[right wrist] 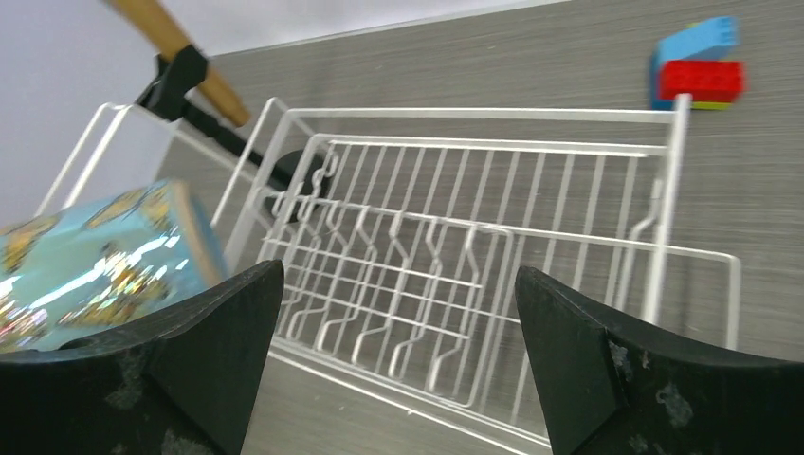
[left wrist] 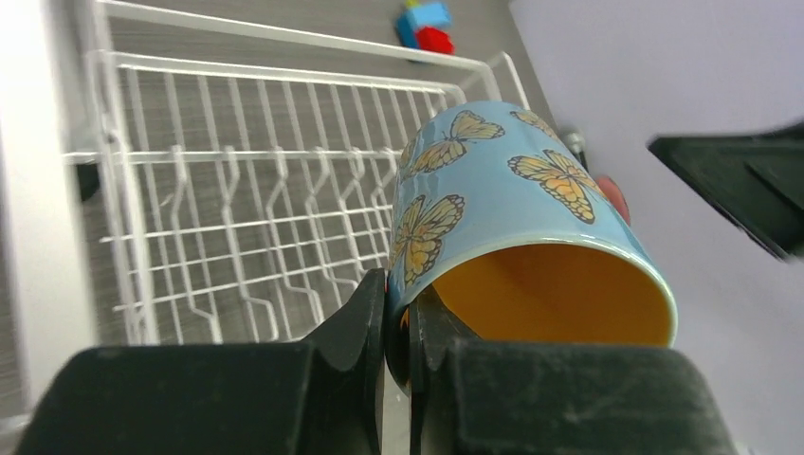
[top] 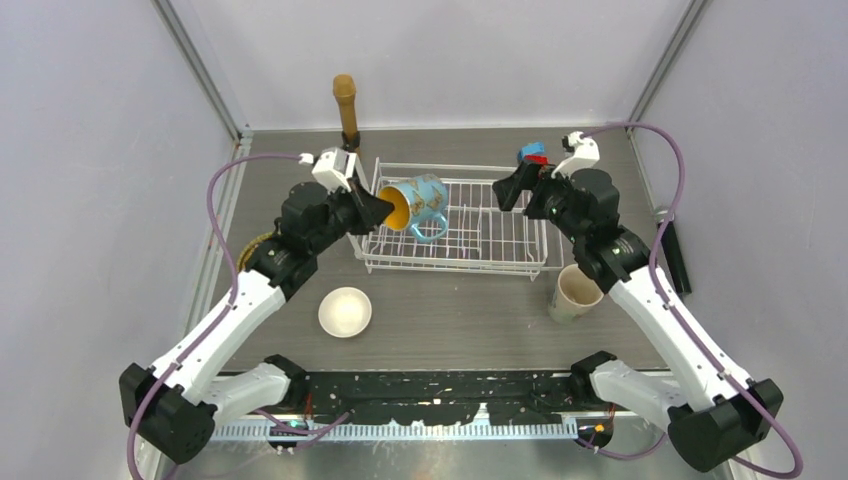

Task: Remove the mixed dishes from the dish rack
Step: Place the cup at the center of the board.

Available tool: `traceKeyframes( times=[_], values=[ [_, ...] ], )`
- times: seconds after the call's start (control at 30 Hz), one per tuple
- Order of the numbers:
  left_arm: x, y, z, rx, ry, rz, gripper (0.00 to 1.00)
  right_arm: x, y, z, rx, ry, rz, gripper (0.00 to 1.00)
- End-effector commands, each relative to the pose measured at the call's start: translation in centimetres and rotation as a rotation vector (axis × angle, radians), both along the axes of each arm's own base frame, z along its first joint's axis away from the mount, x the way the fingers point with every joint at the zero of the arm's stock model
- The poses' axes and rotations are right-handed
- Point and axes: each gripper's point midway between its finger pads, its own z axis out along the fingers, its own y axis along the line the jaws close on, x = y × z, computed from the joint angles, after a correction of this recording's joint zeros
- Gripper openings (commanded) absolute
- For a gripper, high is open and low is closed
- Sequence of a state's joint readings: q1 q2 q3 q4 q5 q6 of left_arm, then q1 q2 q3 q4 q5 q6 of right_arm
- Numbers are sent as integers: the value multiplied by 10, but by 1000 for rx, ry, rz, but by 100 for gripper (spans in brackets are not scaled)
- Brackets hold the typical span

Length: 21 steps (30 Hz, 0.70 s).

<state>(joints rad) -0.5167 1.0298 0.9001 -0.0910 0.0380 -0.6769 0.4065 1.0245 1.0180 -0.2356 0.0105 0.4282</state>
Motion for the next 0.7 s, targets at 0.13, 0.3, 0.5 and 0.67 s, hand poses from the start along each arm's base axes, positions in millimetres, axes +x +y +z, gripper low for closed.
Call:
traceKeyframes(
  times=[0.13,0.3,0.5,0.67],
  values=[
    [-57,-64,56,133,-100,-483,0,-10,-57,10,-114,-87,-234,100],
    [-72,-99,23,283,-34,-615,0,-19,-72,13,-145,-102,-283,100],
    [-94,-133,-12,443,-27,-729,0,-28,-97,17,-184,-100,-389,100],
    [-109,-162,-51,560,54,-826,0,-34,-110,17,-198,-107,-448,100]
  ],
)
